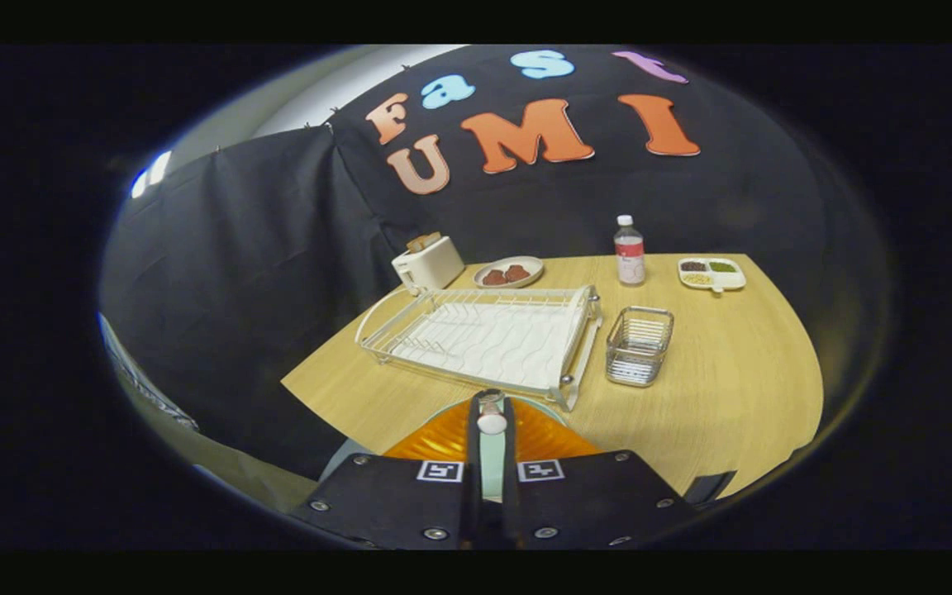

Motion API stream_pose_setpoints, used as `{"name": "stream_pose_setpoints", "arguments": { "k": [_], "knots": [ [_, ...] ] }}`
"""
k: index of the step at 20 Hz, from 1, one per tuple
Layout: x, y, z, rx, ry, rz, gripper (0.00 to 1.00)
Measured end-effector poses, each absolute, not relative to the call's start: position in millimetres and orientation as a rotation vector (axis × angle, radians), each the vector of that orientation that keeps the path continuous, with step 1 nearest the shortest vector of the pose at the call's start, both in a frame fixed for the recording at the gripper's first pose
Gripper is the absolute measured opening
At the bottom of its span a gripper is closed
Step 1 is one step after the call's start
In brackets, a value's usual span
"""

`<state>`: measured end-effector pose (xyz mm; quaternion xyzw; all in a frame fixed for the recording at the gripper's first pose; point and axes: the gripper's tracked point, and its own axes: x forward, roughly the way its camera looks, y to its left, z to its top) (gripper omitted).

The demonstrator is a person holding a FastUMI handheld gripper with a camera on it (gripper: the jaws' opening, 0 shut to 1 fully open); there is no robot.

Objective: Take the plate from the dish rack, then take the spoon from the basket and place it into the plate.

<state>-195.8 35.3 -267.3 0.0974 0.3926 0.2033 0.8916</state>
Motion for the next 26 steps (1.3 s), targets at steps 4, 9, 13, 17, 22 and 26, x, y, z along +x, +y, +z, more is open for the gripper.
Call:
{"name": "stream_pose_setpoints", "arguments": {
  "k": [4, 9, 13, 17, 22, 26],
  "knots": [
    [-204, 42, -296, 0.184, 0.873, 0.453, 0.1],
    [-202, 59, -316, 0.151, 0.857, 0.491, 0.1],
    [-205, 64, -329, 0.188, 0.875, 0.497, 0.12],
    [-219, 53, -348, 0.196, 0.957, 0.468, 0.18],
    [-215, 44, -334, 0.222, 0.966, 0.408, 0.26],
    [-175, 35, -278, 0.201, 0.822, 0.362, 0.52]
  ]
}}
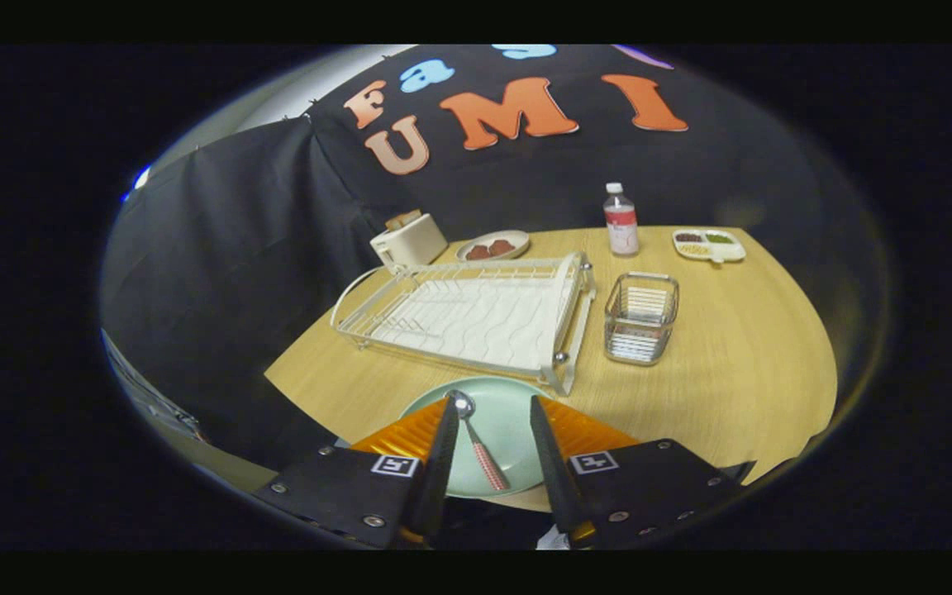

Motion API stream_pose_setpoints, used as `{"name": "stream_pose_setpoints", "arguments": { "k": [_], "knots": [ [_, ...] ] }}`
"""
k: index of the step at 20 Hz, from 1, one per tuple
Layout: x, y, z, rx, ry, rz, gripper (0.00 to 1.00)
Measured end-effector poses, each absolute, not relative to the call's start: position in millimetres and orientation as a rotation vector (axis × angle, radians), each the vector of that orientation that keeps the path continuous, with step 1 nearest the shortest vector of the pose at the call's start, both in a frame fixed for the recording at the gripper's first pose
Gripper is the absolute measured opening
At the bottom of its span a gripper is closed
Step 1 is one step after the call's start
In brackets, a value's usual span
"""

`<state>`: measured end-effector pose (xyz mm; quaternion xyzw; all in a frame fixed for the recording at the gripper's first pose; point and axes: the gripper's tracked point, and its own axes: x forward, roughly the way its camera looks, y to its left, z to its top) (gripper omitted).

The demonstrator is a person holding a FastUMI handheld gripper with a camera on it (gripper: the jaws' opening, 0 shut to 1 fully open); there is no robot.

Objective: Take the plate from the dish rack, then take the spoon from the basket and place it into the plate.

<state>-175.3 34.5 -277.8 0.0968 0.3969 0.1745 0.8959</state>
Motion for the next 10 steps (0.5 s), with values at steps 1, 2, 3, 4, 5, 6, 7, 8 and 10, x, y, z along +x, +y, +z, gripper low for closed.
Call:
{"name": "stream_pose_setpoints", "arguments": {
  "k": [1, 2, 3, 4, 5, 6, 7, 8, 10],
  "knots": [
    [-165, 33, -262, 0.187, 0.782, 0.354, 0.55],
    [-153, 30, -246, 0.173, 0.739, 0.346, 0.62],
    [-143, 29, -229, 0.159, 0.695, 0.337, 0.66],
    [-133, 27, -215, 0.15, 0.658, 0.327, 0.72],
    [-124, 27, -199, 0.147, 0.62, 0.317, 0.74],
    [-116, 26, -184, 0.149, 0.584, 0.303, 0.76],
    [-107, 26, -169, 0.155, 0.546, 0.294, 0.78],
    [-98, 25, -155, 0.158, 0.507, 0.278, 0.8],
    [-84, 21, -133, 0.16, 0.44, 0.252, 0.84]
  ]
}}
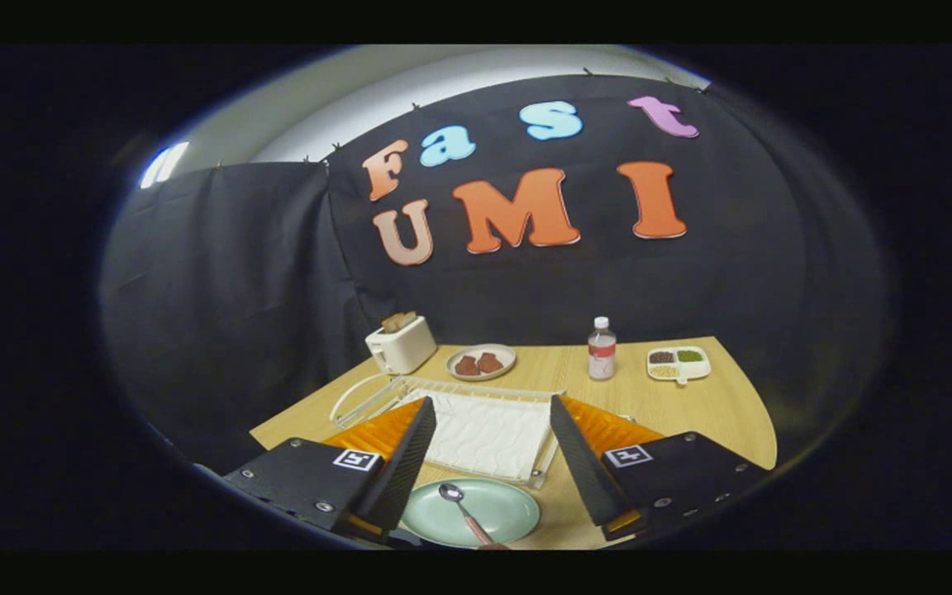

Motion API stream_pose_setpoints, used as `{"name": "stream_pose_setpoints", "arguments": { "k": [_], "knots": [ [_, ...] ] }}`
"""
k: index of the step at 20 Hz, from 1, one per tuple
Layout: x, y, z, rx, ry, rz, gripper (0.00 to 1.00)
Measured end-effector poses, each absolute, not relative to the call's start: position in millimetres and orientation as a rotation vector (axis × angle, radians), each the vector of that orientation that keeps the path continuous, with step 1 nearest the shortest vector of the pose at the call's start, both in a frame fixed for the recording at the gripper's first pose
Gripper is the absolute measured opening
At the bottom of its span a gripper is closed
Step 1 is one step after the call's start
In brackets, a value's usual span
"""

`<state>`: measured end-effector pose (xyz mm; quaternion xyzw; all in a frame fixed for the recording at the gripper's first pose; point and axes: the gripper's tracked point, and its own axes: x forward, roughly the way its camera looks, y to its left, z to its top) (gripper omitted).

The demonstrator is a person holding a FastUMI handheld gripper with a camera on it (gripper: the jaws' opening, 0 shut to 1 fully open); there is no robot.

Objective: Take the plate from the dish rack, then take the spoon from the basket and place it into the plate.

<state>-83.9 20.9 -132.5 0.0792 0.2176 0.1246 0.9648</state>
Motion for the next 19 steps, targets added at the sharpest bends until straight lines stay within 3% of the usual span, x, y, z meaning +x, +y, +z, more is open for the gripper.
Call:
{"name": "stream_pose_setpoints", "arguments": {
  "k": [8, 19],
  "knots": [
    [-45, -7, -68, 0.092, 0.228, 0.119, 0.93],
    [-35, -19, -10, -0.006, 0.053, 0.044, 0.95]
  ]
}}
